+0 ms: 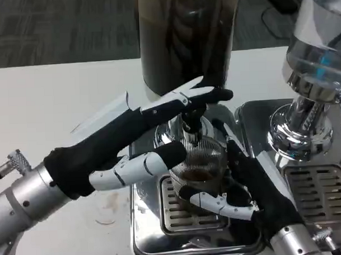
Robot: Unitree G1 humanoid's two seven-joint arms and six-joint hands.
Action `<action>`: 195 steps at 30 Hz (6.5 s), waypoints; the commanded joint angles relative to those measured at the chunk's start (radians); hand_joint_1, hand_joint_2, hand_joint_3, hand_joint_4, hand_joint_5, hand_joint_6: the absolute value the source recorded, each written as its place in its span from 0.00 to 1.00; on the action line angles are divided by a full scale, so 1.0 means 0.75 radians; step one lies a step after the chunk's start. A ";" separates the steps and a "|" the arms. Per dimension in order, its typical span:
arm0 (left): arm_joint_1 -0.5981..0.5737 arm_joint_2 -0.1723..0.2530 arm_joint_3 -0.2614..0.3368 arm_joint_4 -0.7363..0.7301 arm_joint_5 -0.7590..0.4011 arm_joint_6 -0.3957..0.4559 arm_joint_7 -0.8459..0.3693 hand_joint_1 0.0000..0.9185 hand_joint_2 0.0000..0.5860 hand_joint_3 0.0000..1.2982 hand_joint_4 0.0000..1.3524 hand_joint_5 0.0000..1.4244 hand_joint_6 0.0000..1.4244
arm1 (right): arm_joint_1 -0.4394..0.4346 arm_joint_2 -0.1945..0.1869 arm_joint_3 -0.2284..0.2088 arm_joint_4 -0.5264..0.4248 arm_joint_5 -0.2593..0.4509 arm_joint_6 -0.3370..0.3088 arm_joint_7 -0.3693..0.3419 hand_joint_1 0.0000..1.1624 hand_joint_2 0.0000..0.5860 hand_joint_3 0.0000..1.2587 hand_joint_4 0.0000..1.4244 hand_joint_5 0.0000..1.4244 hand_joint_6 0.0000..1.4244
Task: Grasp the cup under the faucet to collect the drink, then remove the cup.
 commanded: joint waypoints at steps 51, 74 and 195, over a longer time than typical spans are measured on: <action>0.434 -0.043 0.370 0.494 0.323 -0.238 0.509 0.00 0.38 0.06 0.00 0.00 0.00 | 0.006 0.043 0.018 0.058 -0.066 -0.075 -0.096 0.82 0.27 0.18 0.23 0.35 0.45; 0.442 -0.040 0.352 0.483 0.325 -0.234 0.532 0.00 0.38 0.08 0.00 0.00 0.00 | 0.004 0.051 0.026 0.063 -0.115 -0.105 -0.176 0.85 0.29 0.25 0.30 0.47 0.62; 0.701 0.350 0.375 0.130 0.713 -0.393 0.628 0.00 0.49 0.02 0.00 0.00 0.00 | 0.699 -0.098 -0.170 -0.998 -0.032 -0.012 0.054 0.91 0.24 0.35 0.37 0.55 0.87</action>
